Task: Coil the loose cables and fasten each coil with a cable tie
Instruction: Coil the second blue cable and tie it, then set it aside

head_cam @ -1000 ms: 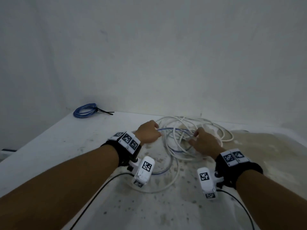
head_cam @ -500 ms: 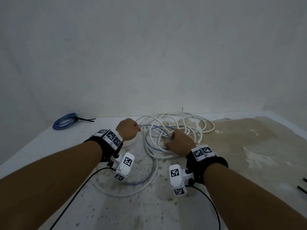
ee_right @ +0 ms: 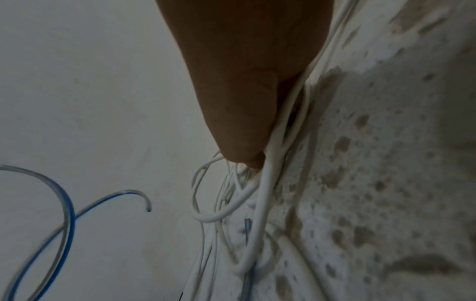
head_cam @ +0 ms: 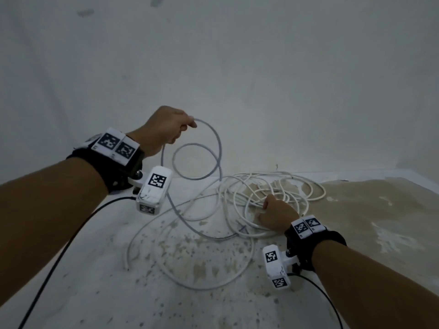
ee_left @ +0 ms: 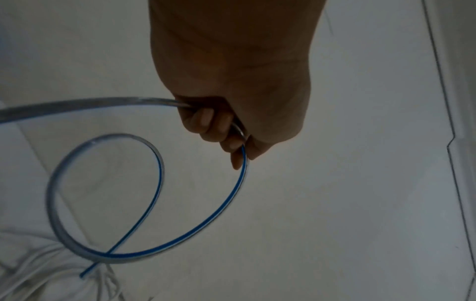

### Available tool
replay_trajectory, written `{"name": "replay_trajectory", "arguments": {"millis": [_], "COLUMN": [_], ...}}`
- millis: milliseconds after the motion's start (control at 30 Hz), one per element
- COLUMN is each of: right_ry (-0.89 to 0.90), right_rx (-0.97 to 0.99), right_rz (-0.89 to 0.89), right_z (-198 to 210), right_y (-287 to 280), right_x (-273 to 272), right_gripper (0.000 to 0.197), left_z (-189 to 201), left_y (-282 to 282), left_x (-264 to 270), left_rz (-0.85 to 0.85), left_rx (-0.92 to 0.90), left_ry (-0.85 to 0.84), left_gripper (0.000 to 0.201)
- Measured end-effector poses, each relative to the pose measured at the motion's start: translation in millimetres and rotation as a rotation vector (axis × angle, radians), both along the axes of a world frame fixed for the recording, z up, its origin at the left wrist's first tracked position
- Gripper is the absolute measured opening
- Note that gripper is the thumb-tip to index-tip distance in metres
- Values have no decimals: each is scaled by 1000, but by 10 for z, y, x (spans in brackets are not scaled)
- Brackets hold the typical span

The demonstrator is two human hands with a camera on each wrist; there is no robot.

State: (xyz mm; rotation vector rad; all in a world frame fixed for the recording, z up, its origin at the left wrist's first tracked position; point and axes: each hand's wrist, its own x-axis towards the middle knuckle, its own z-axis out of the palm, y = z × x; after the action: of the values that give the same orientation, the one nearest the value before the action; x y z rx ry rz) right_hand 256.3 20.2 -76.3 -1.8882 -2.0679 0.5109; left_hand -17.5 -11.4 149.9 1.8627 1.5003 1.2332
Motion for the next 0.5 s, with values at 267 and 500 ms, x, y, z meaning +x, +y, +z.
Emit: {"name": "replay_trajectory", "arguments": {"millis": [267,500], "right_ry": [77,1159], "right_rx": [284,68], "right_rz": [-74,112], "right_z": [478,1072], "right_y": [-77,-457], "right_x": [-204,-1018], "right_gripper": [39,72], "left_z": [-99,-63], "left_y": [-336,-365], "left_x": [-178,-121], "left_rz": [-65,48], "left_rx": [17,24], "left_ry": [37,-161], "left_gripper": [27,26]}}
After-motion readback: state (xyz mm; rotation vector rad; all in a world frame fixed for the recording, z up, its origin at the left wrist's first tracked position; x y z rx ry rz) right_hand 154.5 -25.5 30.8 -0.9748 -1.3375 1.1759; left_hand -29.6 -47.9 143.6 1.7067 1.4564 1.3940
